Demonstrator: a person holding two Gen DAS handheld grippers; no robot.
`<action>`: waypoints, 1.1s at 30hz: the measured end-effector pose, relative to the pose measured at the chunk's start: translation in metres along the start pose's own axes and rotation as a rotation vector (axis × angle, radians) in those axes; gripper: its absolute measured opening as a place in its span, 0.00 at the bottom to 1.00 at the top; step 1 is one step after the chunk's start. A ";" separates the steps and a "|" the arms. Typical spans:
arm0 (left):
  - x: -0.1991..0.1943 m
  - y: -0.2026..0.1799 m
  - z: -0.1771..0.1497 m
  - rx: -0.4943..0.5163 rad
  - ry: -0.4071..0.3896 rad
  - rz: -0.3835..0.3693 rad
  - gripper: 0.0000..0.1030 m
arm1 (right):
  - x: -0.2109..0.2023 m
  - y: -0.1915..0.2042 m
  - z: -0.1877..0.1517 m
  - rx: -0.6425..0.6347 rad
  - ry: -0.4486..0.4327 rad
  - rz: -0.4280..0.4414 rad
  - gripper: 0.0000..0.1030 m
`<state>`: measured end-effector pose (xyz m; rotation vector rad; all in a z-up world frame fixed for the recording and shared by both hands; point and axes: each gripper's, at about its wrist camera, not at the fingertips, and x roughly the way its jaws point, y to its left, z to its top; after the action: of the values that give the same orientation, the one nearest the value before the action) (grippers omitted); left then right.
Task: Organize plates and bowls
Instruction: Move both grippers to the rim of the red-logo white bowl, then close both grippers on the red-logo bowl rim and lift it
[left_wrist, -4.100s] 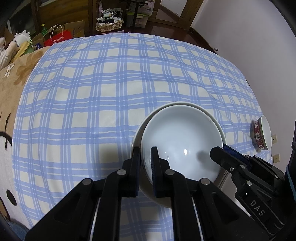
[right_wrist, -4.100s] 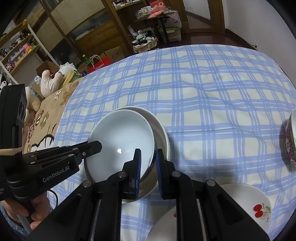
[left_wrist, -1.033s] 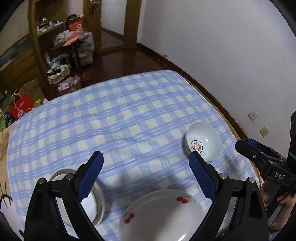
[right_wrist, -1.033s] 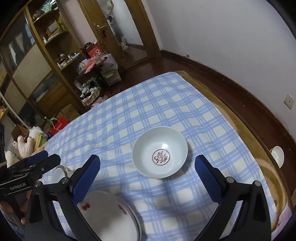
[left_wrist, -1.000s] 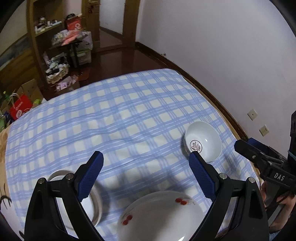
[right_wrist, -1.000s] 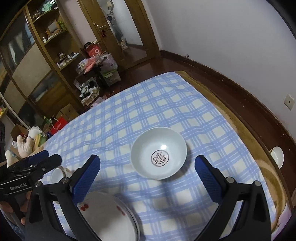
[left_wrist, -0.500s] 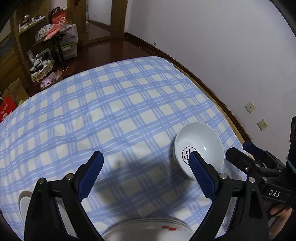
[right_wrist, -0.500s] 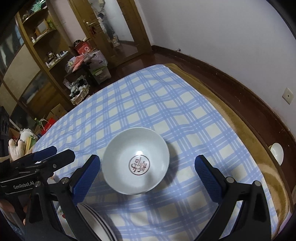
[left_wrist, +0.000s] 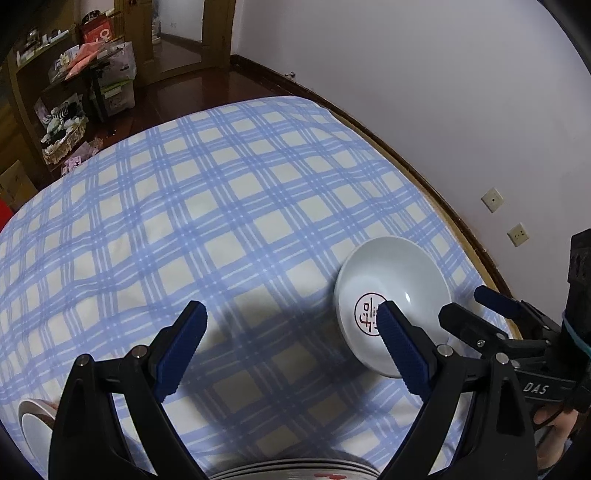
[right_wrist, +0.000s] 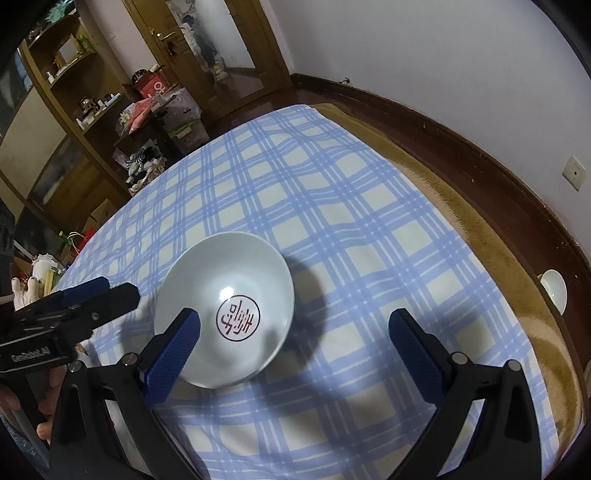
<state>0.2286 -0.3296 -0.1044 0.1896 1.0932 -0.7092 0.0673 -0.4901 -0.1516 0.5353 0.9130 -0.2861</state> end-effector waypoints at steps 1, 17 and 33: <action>0.002 -0.001 0.000 0.000 0.003 -0.003 0.87 | 0.001 -0.001 0.000 0.007 0.000 0.010 1.00; 0.027 -0.018 -0.014 0.015 0.094 -0.077 0.16 | 0.020 0.003 -0.014 -0.001 0.085 0.068 0.31; -0.007 -0.012 -0.020 0.007 0.078 -0.032 0.10 | 0.000 0.032 -0.017 -0.037 0.038 0.100 0.17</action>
<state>0.2044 -0.3268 -0.1054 0.2073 1.1705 -0.7391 0.0703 -0.4541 -0.1503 0.5521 0.9239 -0.1688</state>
